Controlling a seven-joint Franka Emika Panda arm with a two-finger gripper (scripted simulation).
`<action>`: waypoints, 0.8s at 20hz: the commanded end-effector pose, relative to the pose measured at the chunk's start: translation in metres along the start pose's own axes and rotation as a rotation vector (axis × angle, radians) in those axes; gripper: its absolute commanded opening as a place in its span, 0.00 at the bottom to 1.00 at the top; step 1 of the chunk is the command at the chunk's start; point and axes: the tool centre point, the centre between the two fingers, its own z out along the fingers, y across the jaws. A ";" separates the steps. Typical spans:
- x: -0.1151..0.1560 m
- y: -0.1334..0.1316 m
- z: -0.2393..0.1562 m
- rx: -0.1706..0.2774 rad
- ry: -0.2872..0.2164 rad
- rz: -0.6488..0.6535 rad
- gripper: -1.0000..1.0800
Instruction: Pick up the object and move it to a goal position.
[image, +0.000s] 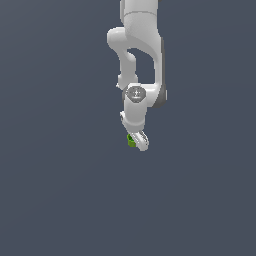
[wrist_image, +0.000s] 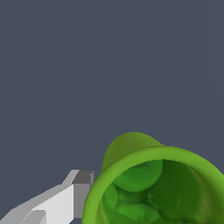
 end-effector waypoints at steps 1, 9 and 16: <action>0.002 0.017 -0.001 0.001 0.001 0.000 0.00; 0.007 0.057 -0.003 0.001 0.001 0.000 0.00; 0.009 0.069 -0.004 0.001 0.001 0.000 0.00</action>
